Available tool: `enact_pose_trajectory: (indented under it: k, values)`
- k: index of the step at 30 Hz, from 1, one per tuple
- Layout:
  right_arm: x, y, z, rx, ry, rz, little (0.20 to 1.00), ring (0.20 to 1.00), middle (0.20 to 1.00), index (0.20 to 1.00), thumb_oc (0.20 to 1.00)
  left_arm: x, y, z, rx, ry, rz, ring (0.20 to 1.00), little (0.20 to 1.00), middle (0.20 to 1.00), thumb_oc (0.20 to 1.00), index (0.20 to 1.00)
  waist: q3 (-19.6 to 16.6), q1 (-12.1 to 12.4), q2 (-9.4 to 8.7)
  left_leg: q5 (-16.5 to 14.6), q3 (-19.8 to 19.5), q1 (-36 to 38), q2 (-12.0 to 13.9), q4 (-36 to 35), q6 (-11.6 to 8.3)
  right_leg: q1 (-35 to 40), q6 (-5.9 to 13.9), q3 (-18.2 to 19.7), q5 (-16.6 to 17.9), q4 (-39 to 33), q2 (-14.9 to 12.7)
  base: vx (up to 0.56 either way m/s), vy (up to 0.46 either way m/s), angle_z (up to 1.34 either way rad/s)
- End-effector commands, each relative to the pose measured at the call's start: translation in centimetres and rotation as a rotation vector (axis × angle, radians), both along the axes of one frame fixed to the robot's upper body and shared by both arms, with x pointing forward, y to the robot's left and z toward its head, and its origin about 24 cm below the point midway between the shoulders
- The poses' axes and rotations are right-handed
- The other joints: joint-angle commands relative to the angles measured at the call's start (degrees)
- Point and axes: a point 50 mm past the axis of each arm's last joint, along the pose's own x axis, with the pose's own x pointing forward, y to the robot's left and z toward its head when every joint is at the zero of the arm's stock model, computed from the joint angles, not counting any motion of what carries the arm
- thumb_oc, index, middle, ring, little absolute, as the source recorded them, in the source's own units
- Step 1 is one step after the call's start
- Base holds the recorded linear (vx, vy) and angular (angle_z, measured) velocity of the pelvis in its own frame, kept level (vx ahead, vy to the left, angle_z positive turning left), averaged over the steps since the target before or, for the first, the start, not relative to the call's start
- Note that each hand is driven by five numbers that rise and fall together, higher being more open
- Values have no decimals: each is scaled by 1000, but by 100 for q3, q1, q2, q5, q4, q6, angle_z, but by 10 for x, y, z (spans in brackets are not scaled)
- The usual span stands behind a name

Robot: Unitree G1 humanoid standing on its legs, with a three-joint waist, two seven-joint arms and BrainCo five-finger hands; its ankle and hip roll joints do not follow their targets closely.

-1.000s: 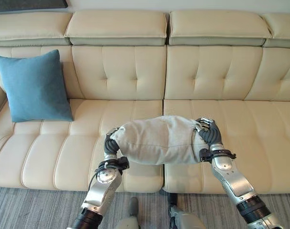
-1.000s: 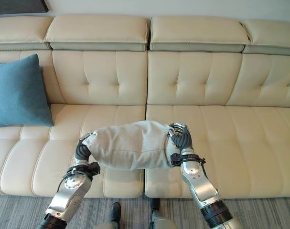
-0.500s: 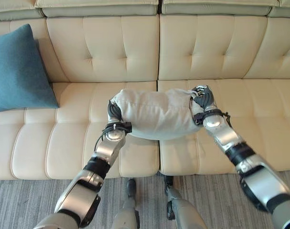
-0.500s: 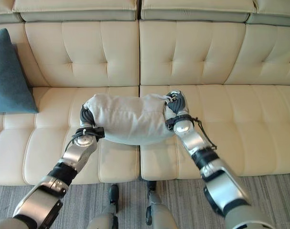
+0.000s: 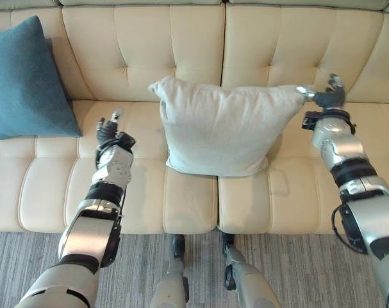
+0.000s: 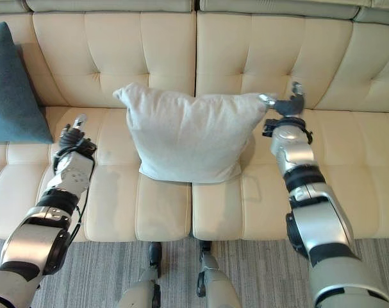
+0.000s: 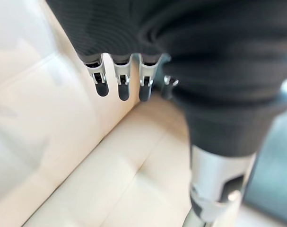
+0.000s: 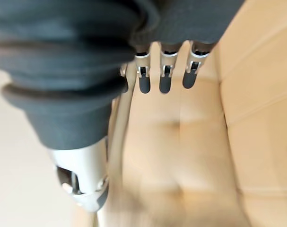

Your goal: Pick up all the scattered cushions and arrange them neatly on the sofa.

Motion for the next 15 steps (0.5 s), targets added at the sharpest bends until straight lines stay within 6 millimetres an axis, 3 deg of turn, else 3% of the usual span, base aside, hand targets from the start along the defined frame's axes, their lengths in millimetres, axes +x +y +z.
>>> enact_pose_trajectory:
  k: [1,3,5,6,8,9,10,12,13,15]
  values:
    - [-25,-43,-10,104,-102,-146,1000,1000,1000,1000,1000,-17,35,0,156,33,59,1000,1000,1000,1000,1000,-153,28,100,-424,9,288,-155,-33,-381,754,491,-191,-1515,-27,-117,61,19,1]
    - [-38,-56,-29,110,-76,-162,1000,1000,1000,1000,1000,-32,43,-14,212,72,50,1000,1000,1000,1000,1000,-179,46,113,-427,21,333,-169,-33,-355,805,482,-198,-1497,-27,-131,35,34,3]
    - [-64,-60,-77,187,-21,-156,1000,1000,1000,1000,1000,-63,40,-54,168,115,28,1000,1000,1000,1000,1000,-219,76,129,-476,16,465,-193,-33,-310,940,481,-207,-1529,-27,-148,37,40,6]
    - [-65,-60,-79,187,-16,-156,1000,1000,1000,1000,1000,-64,40,-56,169,120,28,1000,1000,1000,1000,1000,-238,78,129,-515,16,499,-188,-33,-316,972,488,-200,-1564,-27,-144,21,40,4]
    - [-84,-51,-117,245,44,-119,1000,1000,1000,1000,1000,-89,33,-82,162,176,11,1000,1000,1000,1000,1000,-264,93,127,-555,27,612,-205,-33,-280,1082,486,-196,-1594,-27,-150,31,43,-1]
    - [-101,-48,-145,258,136,-113,1000,1000,1000,1000,1000,-111,31,-109,144,272,4,1000,1000,1000,1000,1000,-281,97,119,-584,41,696,-219,-33,-245,1171,489,-192,-1600,-27,-161,15,44,0]
    - [-102,-48,-147,257,141,-113,1000,1000,1000,1000,1000,-113,31,-111,145,276,4,1000,1000,1000,1000,1000,-288,97,120,-592,44,720,-219,-33,-244,1193,491,-189,-1607,-27,-160,6,44,-1]
    - [-127,-43,-184,285,292,-101,1000,1000,1000,1000,1000,-134,26,-134,149,378,-34,1000,1000,1000,1000,1000,-301,85,108,-632,44,844,-229,-33,-213,1303,495,-188,-1610,-27,-165,-26,51,-1]
    - [-150,-32,-210,280,415,-41,1000,1000,1000,1000,1000,-156,21,-155,138,474,-64,1000,1000,1000,1000,1000,-326,77,86,-665,65,934,-234,-33,-175,1384,496,-181,-1605,-27,-167,-60,71,-1]
    - [-172,-21,-237,269,564,18,1000,1000,1000,1000,1000,-177,18,-175,199,609,-135,1000,1000,1000,1000,1000,-382,67,59,-702,116,1050,-239,-33,-129,1473,508,-146,-1591,-27,-164,-67,71,-10]
